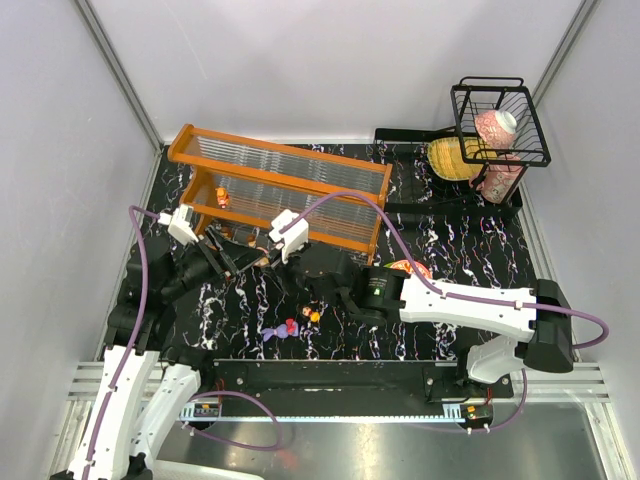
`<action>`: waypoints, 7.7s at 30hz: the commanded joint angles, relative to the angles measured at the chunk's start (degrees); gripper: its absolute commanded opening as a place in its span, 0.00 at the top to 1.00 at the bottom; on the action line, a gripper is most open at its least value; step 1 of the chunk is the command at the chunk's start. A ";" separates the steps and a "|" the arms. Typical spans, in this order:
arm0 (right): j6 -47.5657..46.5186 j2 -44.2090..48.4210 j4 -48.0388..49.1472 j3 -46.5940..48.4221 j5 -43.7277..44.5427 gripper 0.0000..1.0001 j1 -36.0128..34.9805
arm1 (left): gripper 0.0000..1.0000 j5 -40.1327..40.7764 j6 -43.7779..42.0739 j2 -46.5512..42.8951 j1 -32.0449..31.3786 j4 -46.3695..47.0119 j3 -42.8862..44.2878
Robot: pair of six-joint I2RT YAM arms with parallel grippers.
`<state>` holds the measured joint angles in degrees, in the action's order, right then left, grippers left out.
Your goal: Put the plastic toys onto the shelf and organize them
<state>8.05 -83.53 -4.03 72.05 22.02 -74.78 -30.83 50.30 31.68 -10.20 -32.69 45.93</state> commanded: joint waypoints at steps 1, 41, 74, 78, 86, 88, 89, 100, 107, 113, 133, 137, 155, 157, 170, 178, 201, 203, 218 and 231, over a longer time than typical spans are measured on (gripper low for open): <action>-1.20 -0.67 3.59 3.27 1.45 1.00 -0.63 | 0.40 -2.22 2.25 0.13 -0.44 3.16 2.06; -1.55 2.93 7.03 1.16 0.31 0.12 -0.89 | 1.00 -0.29 -1.69 1.98 -0.61 4.13 1.79; -1.90 36.59 -6.60 -16.24 19.11 0.07 -0.89 | 1.00 16.42 -46.96 25.71 -0.61 36.11 3.64; -2.25 36.42 -6.95 -16.33 19.64 0.06 -0.89 | 1.00 15.19 -47.40 27.47 -0.88 39.53 2.23; -2.69 36.50 -7.22 -17.38 20.87 0.05 -0.80 | 1.00 14.04 -48.55 31.16 -1.05 42.18 1.00; -2.61 36.24 -7.22 -17.65 21.04 0.04 -0.89 | 1.00 13.69 -48.89 32.29 -1.05 42.71 1.18; -2.69 36.24 -7.22 -17.65 21.39 0.04 -0.89 | 1.00 13.17 -49.07 32.65 -1.05 42.71 1.26; -2.34 36.68 -6.95 -19.05 22.19 0.02 -0.80 | 1.00 12.28 -53.02 35.82 -1.14 42.09 1.44; -2.87 35.89 -6.69 -18.79 22.19 0.00 -0.80 | 1.00 13.69 -55.75 36.08 -1.14 41.30 1.35; -2.78 35.89 -6.69 -18.88 22.10 0.00 -0.80 | 1.00 14.30 -57.16 36.70 -1.14 40.95 1.35; -3.40 35.98 -6.07 -19.32 21.84 0.00 -0.80 | 0.95 16.94 -59.18 38.19 -1.14 40.07 1.09; -3.57 36.07 -6.07 -19.40 21.84 0.00 -0.89 | 0.94 17.12 -59.27 38.02 -1.05 40.77 0.83; -2.96 36.42 -6.16 -20.11 21.92 0.00 -0.80 | 0.76 14.22 -59.01 37.75 -1.05 41.56 0.47; -2.87 36.59 -6.25 -20.11 21.84 0.00 -0.80 | 0.73 14.13 -59.00 37.66 -1.05 41.65 0.39; -2.78 36.42 -6.34 -20.11 21.75 0.00 -0.80 | 0.58 14.57 -59.09 36.79 -1.05 41.74 -0.05; -2.61 36.59 -6.60 -20.02 21.75 0.01 -0.80 | 0.54 15.10 -59.00 36.08 -1.05 41.91 -0.14; -2.25 35.80 -7.74 -18.88 22.98 0.00 -0.80 | 0.21 15.80 -53.47 25.72 -1.05 41.13 -0.58; -1.64 34.75 -8.45 -18.35 22.28 0.00 -0.80 | 0.20 15.63 -52.77 23.35 -1.05 40.08 -0.41; 6.70 25.00 -12.76 -22.13 -0.73 0.02 -0.80 | 0.04 25.20 -39.33 6.38 -1.05 22.06 -1.37; 10.31 10.41 -4.60 -26.87 -9.62 0.26 0.86 | 0.01 26.97 -36.59 1.10 -1.05 14.23 -1.02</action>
<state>17.17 -70.89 -15.14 45.39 16.69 -75.13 -4.75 12.29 33.34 -11.20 -17.80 44.62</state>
